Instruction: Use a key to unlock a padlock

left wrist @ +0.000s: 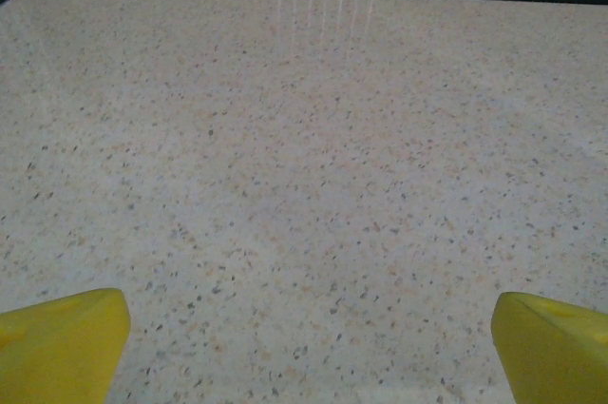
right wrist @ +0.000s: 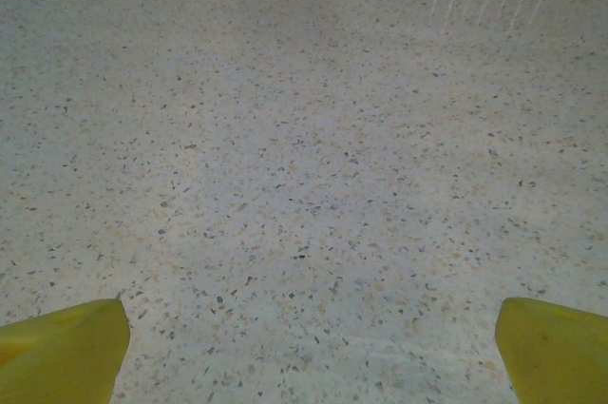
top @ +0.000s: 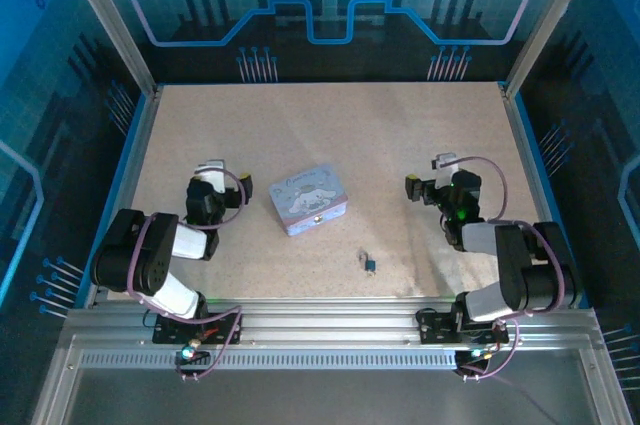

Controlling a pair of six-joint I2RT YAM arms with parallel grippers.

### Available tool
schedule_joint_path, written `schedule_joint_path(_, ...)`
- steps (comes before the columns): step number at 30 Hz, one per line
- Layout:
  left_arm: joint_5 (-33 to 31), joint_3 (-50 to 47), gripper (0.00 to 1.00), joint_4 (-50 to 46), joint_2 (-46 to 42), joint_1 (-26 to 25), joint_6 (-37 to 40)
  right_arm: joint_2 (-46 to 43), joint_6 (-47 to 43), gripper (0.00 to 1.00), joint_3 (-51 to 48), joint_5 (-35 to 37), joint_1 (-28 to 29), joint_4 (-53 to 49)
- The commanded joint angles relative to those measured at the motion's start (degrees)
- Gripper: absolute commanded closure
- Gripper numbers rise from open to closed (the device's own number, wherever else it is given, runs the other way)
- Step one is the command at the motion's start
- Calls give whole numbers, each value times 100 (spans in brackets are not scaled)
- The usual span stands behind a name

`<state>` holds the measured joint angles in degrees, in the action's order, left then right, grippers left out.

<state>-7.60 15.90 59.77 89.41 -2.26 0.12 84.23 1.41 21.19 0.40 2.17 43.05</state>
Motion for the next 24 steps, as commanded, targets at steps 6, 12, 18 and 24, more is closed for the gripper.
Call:
schedule_joint_path(6, 537, 607, 1, -704, -55, 290, -65, 182, -161, 0, 392, 127, 43, -66)
schedule_joint_path(12, 527, 605, 1, -722, -47, 286, -52, 191, -194, 0, 395, 193, 83, -55)
schedule_joint_path(18, 576, 610, 1, -739, -55, 253, -3, 191, -195, 0, 395, 191, 87, -51)
schedule_joint_path(24, 589, 625, 1, -749, -53, 255, -2, 189, -196, 0, 394, 192, 90, -51)
